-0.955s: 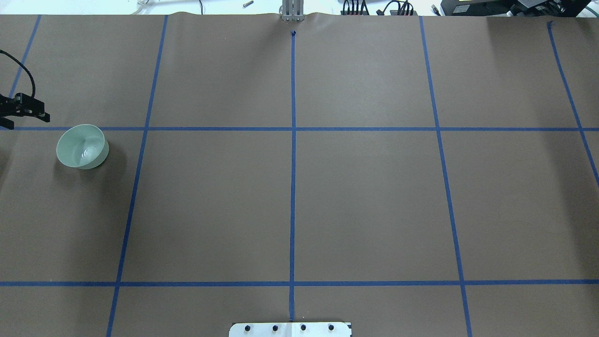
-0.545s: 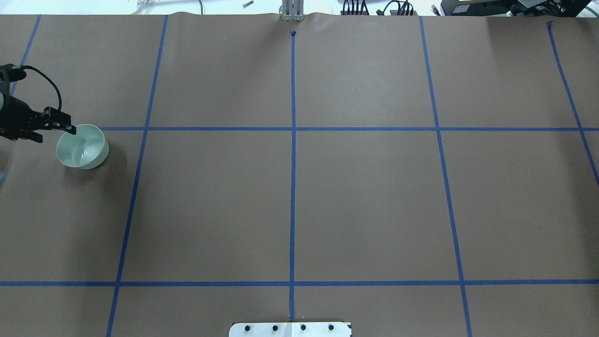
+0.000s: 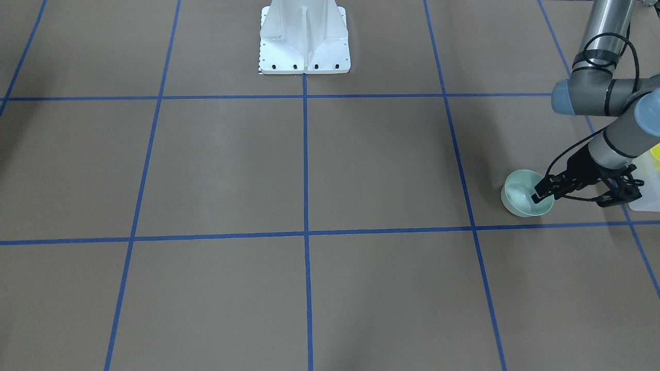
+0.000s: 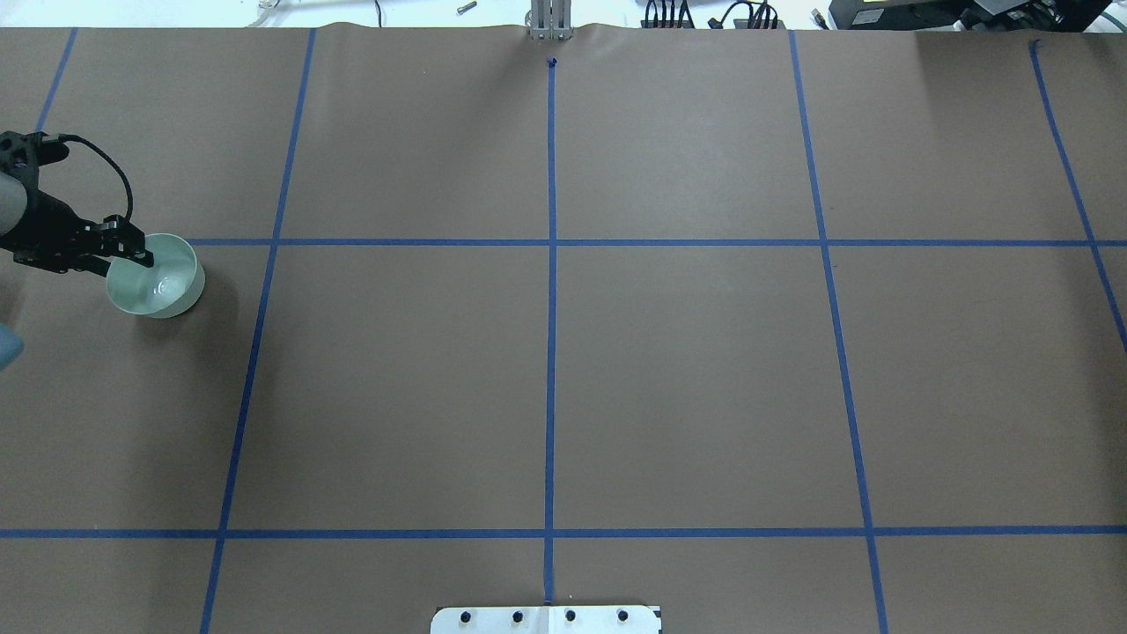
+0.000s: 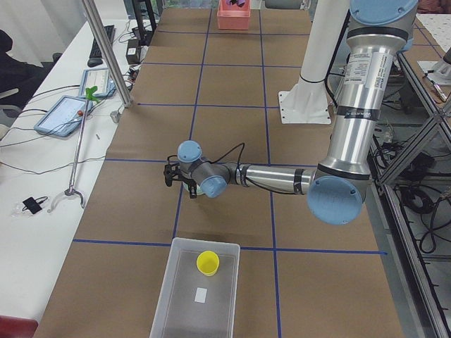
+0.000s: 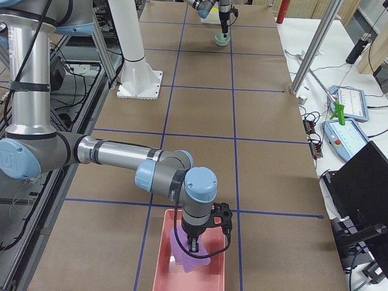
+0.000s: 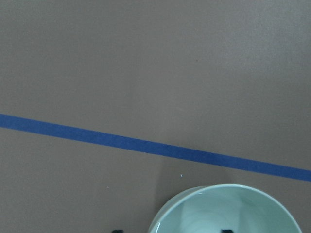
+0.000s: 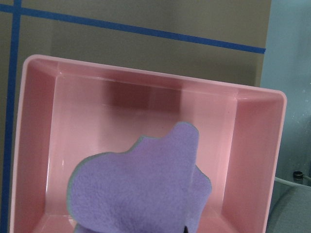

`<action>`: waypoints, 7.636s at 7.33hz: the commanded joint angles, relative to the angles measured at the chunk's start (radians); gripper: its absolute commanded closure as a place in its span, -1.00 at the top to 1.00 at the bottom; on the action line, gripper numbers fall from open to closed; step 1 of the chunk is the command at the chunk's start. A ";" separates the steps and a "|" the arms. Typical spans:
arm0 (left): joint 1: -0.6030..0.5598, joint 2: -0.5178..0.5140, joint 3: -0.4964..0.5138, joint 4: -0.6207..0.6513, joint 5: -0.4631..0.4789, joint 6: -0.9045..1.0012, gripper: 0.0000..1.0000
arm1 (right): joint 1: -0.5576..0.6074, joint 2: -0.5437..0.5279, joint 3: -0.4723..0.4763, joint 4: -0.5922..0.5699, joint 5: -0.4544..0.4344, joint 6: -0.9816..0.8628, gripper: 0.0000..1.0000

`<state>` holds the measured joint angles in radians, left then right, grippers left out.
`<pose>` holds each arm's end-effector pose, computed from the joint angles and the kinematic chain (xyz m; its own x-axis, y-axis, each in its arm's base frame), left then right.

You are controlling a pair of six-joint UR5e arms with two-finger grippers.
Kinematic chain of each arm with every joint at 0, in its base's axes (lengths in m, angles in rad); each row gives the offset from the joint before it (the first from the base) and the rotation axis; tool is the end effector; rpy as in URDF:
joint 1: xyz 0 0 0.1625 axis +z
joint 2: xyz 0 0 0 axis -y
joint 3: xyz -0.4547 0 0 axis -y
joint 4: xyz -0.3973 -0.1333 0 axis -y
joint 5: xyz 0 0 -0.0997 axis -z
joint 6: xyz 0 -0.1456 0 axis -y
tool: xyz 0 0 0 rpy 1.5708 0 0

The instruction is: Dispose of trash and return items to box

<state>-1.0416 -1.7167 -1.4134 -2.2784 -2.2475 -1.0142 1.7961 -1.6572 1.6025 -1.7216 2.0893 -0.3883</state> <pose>0.2729 -0.5501 0.6401 0.5774 -0.1713 -0.7983 0.1946 0.9784 -0.0692 0.1555 -0.4048 0.7814 0.8455 -0.0905 0.5263 0.1096 0.9940 -0.0052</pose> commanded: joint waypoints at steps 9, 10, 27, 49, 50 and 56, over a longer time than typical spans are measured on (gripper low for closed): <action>-0.115 0.069 -0.171 0.086 -0.150 0.037 -1.00 | -0.001 0.028 0.098 -0.013 0.064 0.017 1.00; -0.173 0.115 -0.171 0.089 -0.155 0.149 -1.00 | -0.001 0.025 0.144 -0.015 0.110 0.020 1.00; -0.738 0.124 0.412 0.067 0.025 0.421 -1.00 | -0.182 0.019 0.346 -0.013 0.255 0.373 1.00; -0.493 0.215 -0.354 0.459 -0.064 0.760 0.97 | -0.167 -0.084 0.204 0.002 0.259 0.370 1.00; -0.492 0.224 -0.339 0.470 -0.066 0.791 0.97 | -0.167 -0.081 0.208 0.002 0.264 0.371 1.00; -0.495 0.266 -0.306 0.471 -0.093 0.861 0.97 | -0.167 -0.081 0.206 0.002 0.279 0.371 1.00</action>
<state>-1.5370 -1.4514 -1.7179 -1.8071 -2.3394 -0.1518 1.6291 -1.7379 1.8087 -1.7196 2.3665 -0.0158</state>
